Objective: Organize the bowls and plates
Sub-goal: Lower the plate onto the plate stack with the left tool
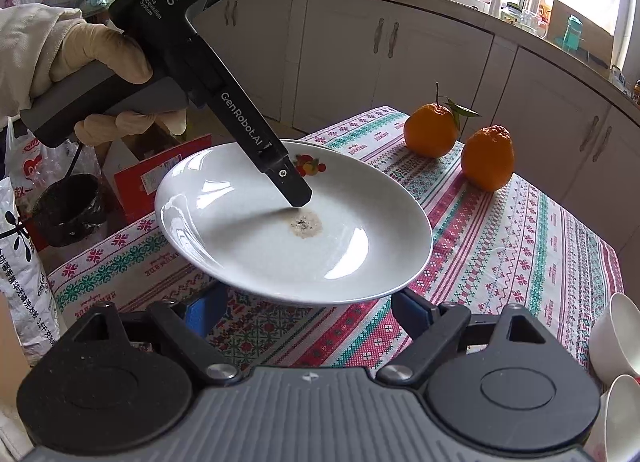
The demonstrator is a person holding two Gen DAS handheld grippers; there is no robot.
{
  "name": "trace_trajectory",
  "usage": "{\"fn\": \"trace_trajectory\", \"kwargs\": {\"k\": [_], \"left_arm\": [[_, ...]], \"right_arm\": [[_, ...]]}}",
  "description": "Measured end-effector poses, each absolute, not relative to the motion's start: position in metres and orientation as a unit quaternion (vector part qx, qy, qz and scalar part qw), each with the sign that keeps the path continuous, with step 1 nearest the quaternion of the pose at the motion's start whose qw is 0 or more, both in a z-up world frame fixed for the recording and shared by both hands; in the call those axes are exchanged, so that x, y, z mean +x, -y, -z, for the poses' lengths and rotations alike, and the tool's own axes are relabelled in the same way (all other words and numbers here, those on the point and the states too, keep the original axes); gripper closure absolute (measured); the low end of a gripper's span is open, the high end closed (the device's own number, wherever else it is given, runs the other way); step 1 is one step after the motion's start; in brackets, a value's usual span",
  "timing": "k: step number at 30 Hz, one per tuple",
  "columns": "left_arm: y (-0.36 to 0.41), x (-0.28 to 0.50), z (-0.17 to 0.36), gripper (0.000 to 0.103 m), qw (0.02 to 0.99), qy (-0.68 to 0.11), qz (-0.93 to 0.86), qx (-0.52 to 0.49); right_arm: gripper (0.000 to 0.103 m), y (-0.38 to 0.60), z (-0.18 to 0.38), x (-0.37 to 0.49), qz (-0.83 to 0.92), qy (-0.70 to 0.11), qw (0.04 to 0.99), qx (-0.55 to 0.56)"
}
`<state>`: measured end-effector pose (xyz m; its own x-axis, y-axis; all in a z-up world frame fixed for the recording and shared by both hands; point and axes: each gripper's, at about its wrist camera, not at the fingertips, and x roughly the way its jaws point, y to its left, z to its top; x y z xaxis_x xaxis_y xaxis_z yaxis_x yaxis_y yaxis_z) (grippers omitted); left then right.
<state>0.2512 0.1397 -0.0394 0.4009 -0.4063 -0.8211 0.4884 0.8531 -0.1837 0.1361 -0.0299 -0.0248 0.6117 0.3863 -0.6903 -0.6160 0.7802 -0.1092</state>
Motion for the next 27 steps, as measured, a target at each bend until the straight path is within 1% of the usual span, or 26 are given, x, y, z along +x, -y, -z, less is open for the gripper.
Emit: {"fn": "trace_trajectory", "kwargs": {"k": [27], "left_arm": [[-0.155, 0.256, 0.051, 0.040, 0.833, -0.489, 0.257, 0.028]], "right_arm": [[0.011, 0.021, 0.027, 0.143, -0.294, -0.339, 0.875, -0.180]]}}
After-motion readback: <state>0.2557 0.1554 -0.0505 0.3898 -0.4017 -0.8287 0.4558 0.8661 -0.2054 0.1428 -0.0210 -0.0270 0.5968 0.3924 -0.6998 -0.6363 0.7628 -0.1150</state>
